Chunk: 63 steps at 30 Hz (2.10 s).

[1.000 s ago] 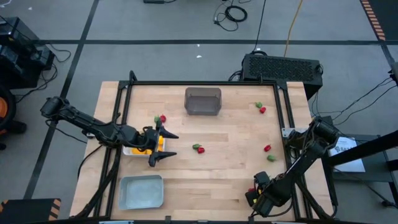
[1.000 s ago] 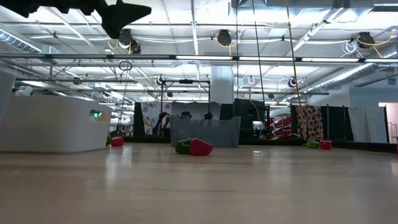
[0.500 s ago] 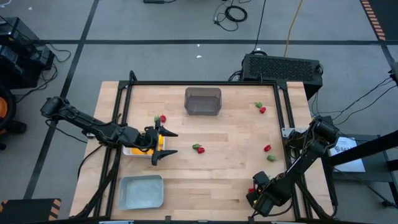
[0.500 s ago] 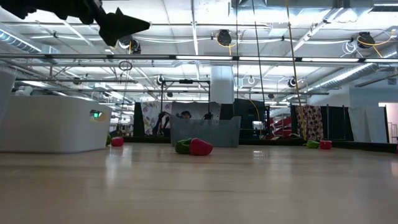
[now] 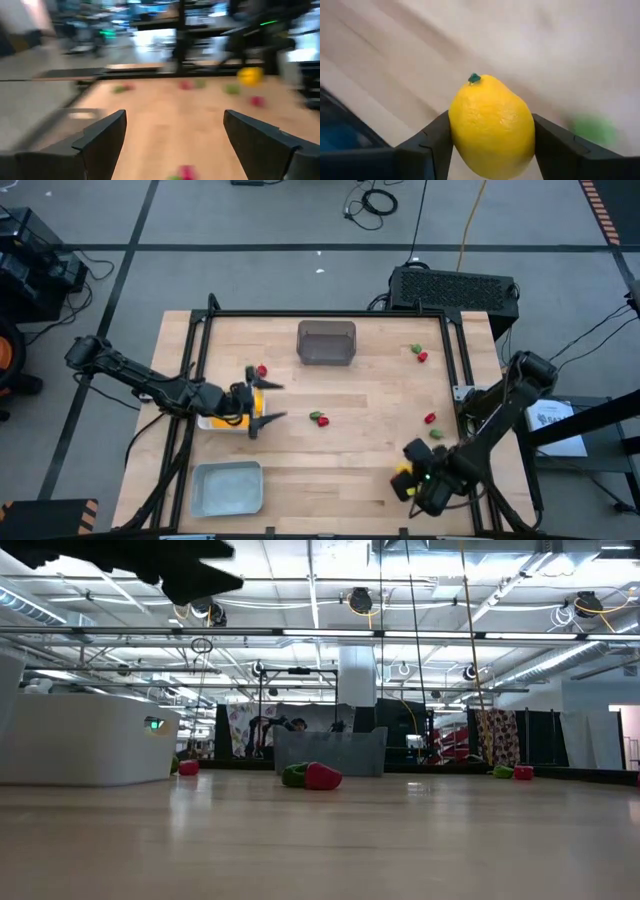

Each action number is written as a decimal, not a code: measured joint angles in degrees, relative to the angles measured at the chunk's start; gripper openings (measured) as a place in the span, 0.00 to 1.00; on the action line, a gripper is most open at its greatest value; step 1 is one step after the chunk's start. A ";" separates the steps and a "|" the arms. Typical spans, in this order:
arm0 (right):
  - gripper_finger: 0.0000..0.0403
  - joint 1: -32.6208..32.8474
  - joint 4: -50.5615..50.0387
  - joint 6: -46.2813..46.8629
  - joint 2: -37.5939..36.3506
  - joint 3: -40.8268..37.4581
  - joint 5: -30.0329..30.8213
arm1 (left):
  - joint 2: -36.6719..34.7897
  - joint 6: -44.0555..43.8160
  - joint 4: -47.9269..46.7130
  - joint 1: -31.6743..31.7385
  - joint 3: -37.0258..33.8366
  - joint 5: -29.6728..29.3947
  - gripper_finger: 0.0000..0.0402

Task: Sort produce into baskets
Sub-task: Put the lemon into the white bin

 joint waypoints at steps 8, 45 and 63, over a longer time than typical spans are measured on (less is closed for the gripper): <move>0.53 -13.14 15.72 -33.03 -0.40 0.00 20.37 | 0.00 -2.80 -7.12 6.13 0.00 -24.63 0.85; 0.53 -41.63 91.51 -96.90 50.50 35.18 -3.71 | 0.02 1.29 -32.46 19.70 -0.04 -42.78 0.85; 0.75 -42.06 78.95 -96.81 52.25 42.32 -4.05 | 0.02 -1.62 -33.40 19.70 -0.04 -42.36 0.85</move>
